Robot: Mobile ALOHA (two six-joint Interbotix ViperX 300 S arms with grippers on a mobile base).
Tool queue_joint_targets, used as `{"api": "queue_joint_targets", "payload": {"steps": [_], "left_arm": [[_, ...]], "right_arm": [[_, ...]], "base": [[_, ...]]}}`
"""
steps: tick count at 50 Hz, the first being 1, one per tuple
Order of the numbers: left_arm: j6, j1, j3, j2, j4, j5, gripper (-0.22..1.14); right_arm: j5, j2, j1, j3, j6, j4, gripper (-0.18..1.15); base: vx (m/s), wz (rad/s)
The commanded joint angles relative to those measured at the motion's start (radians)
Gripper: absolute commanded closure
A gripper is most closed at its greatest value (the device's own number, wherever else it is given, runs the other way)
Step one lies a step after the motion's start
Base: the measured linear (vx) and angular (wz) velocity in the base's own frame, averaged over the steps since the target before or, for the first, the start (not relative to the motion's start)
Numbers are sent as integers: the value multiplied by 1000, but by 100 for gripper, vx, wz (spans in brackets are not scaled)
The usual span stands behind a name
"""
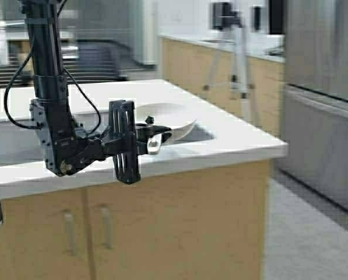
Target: Wash the pan
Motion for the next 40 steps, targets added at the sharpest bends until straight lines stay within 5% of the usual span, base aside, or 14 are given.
{"api": "queue_joint_targets", "payload": {"steps": [1, 40], "left_arm": [[-14, -8, -2, -52, 2, -12, 89], [-48, 67, -54, -57, 9, 118, 89]], "right_arm": [[-5, -2, 2, -11, 3, -2, 91], [-6, 0, 0, 12, -5, 0, 91]], "base": [[13, 44], [15, 29]]}}
